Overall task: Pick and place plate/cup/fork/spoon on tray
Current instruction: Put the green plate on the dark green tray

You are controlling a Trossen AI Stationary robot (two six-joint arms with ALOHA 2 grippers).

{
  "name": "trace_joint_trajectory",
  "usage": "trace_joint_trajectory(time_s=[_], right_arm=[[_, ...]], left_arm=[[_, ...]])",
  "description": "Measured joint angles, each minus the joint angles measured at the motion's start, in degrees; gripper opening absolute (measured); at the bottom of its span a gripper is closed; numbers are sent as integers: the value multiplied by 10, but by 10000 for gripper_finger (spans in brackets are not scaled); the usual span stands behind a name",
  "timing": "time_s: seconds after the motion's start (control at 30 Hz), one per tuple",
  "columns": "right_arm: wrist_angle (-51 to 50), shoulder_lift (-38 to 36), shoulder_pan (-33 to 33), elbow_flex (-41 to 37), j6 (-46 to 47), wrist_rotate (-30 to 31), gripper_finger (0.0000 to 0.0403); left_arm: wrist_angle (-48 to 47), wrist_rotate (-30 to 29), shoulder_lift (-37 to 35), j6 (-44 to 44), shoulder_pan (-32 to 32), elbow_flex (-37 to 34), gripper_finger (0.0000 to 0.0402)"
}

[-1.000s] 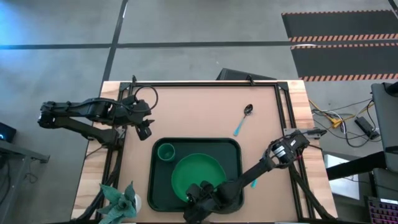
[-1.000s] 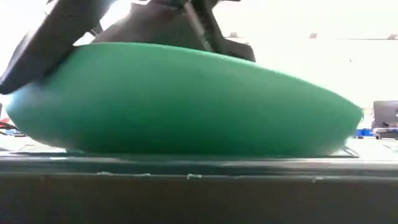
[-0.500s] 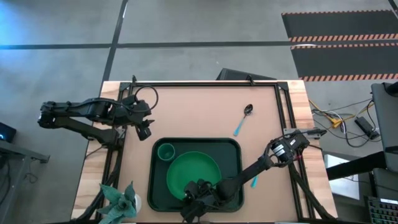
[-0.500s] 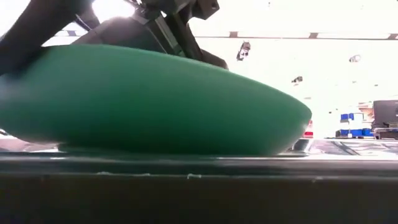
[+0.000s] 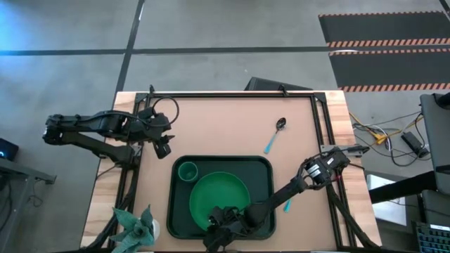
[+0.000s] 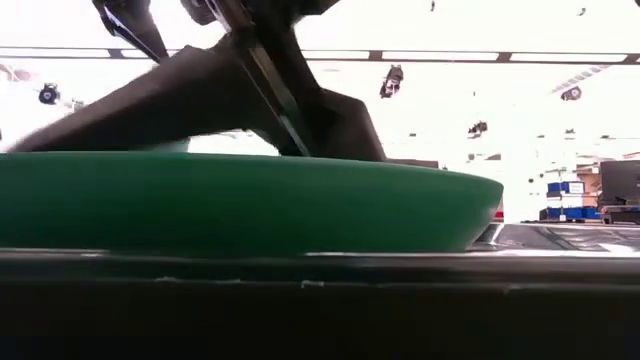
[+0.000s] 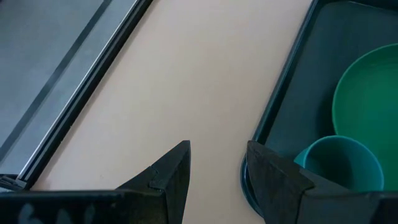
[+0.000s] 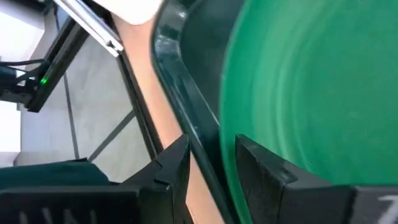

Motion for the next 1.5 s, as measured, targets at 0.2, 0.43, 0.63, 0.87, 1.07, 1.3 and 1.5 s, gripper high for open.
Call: trace_joint_trajectory(time_s=[0.2,0.43,0.63,0.87,1.07,1.3,1.5], right_arm=[[-22,-3,0,55,-49,5,94],[-351,-8,-4,152,-40,29,44],[-527,-7,-17,153,4,30,9],[-565,-17,-34,149,-7,87,8],[-674,-51,-51,139,6,100,8],[-654,-82,-74,84,-17,95,8],[-607,-137,-91,-19,-14,90,8]], left_arm=[[0,0,0,-1,0,0,141],[0,0,0,-1,0,0,141],[0,1,0,-3,0,0,141],[0,11,0,-4,0,0,141],[0,11,0,-4,0,0,141],[0,11,0,-4,0,0,141],[0,11,0,-4,0,0,141]])
